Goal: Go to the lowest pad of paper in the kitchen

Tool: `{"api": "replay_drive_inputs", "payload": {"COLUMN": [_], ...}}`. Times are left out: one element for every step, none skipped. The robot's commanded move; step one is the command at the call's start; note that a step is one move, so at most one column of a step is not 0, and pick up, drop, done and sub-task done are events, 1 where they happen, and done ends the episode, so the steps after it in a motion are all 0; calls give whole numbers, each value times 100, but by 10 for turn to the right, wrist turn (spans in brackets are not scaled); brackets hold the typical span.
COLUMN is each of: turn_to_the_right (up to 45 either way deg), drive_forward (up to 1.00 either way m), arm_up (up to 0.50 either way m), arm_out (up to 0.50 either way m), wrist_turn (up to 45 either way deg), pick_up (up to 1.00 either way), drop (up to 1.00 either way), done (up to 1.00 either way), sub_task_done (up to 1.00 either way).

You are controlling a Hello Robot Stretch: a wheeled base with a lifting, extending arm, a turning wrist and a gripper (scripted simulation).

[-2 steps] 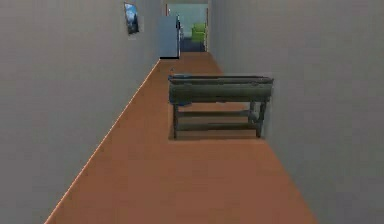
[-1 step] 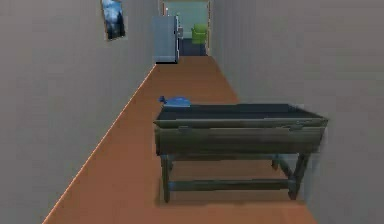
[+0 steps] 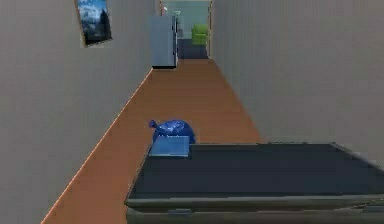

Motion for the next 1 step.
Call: {"api": "replay_drive_inputs", "payload": {"turn_to_the_right": [0], "drive_forward": [0], "arm_up": [0], "arm_out": [0], "wrist_turn": [0], "pick_up": [0], "drop": [0], "done": [100], "sub_task_done": [0]}}
